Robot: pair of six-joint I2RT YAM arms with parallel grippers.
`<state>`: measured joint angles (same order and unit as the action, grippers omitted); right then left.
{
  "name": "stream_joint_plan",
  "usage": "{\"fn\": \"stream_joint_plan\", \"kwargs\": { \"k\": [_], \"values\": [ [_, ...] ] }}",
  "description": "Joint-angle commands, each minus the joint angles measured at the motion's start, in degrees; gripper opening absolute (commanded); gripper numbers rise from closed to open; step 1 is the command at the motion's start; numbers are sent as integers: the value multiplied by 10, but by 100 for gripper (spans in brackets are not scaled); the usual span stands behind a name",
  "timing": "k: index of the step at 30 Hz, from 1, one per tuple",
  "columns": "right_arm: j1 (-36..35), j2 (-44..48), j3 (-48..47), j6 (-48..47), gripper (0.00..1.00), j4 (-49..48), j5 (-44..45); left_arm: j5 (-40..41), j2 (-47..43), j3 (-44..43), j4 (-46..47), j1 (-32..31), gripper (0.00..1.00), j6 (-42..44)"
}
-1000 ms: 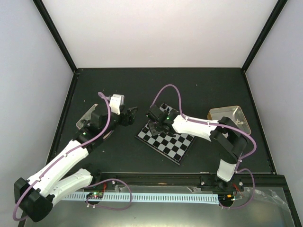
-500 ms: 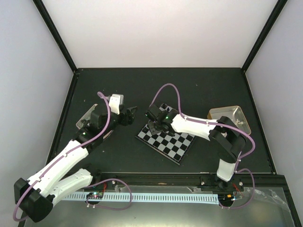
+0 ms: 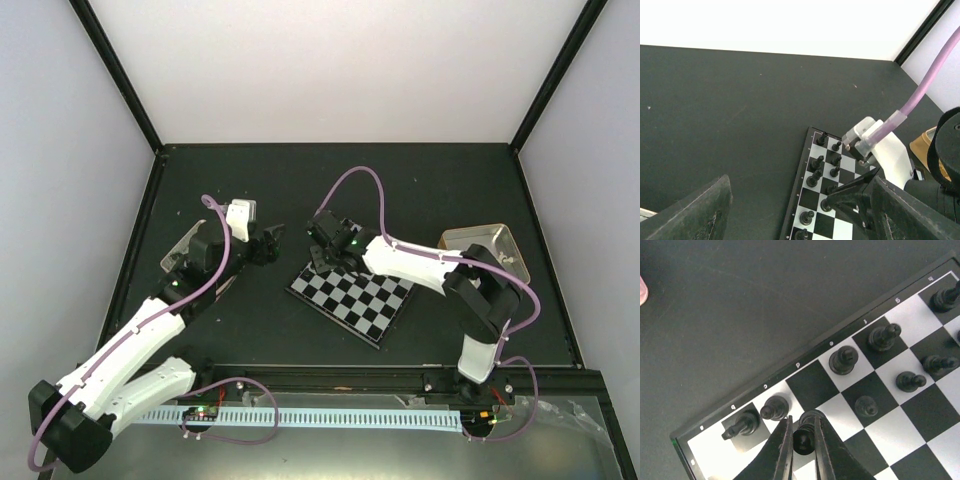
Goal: Set up the chess pieces on the board
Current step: Move the chess piece to the chessboard.
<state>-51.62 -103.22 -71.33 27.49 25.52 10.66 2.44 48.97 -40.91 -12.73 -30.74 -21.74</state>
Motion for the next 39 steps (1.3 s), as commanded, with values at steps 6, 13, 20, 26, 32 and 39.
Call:
{"fn": "stream_joint_plan", "kwargs": {
  "k": [6,13,20,26,32,39],
  "values": [
    [19,-33,-28,9,11,-38,-3,10,-8,-22,-9,8,78,-8],
    [24,-49,-32,10,11,-44,-14,12,-9,-22,-12,10,78,-9],
    [24,-61,-34,10,12,-48,-24,11,-8,-22,-12,13,78,-9],
    [24,-69,-41,8,14,-45,-25,12,-9,-22,-15,13,78,-9],
    [25,-63,-49,10,21,-34,-15,11,-8,-23,-15,15,78,-10],
    [24,-12,-64,7,31,-15,-7,11,-7,-27,-15,19,78,-17]
  ]
}}
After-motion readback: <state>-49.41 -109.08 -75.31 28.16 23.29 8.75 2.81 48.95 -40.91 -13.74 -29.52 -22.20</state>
